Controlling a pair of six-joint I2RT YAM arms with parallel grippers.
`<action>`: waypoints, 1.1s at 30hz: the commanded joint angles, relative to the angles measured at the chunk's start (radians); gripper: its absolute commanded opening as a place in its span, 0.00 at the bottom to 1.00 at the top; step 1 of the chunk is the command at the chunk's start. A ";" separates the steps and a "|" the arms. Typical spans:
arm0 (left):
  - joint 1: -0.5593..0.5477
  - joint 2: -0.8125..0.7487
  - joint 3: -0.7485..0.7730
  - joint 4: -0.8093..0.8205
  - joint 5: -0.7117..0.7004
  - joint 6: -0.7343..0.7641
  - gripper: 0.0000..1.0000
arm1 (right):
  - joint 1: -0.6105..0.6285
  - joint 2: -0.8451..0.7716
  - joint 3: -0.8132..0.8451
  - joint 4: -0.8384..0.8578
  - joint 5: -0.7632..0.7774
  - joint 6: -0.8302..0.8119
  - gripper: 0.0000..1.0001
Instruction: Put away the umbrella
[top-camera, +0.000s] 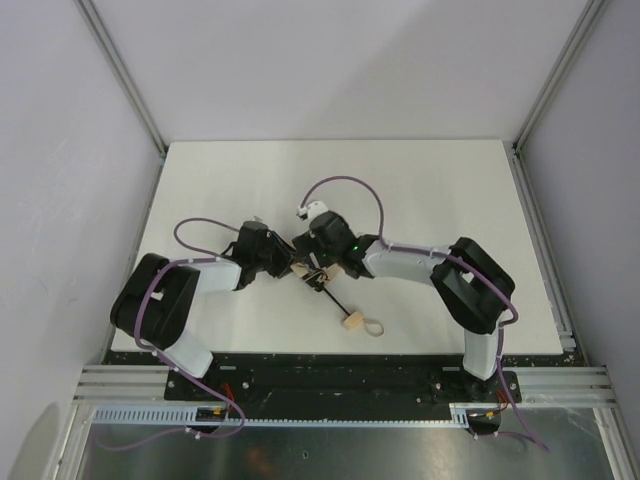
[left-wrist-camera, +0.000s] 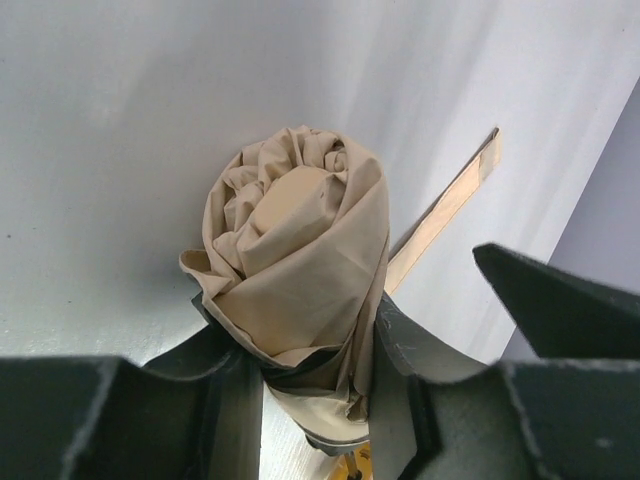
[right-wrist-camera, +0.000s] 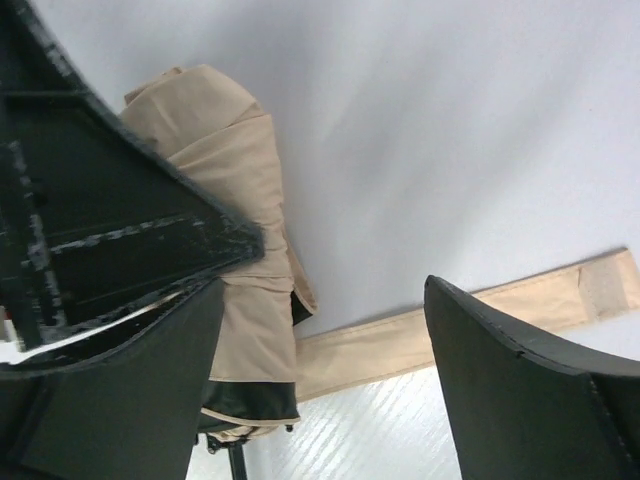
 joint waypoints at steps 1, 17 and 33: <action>-0.022 0.067 -0.060 -0.266 -0.029 0.071 0.00 | 0.137 0.045 0.009 0.026 0.282 -0.110 0.83; -0.022 0.068 -0.043 -0.284 -0.017 0.066 0.00 | 0.174 -0.070 -0.071 0.131 0.038 -0.052 0.83; -0.023 0.067 -0.039 -0.286 0.006 0.047 0.00 | 0.162 0.003 -0.132 0.214 0.146 -0.075 0.74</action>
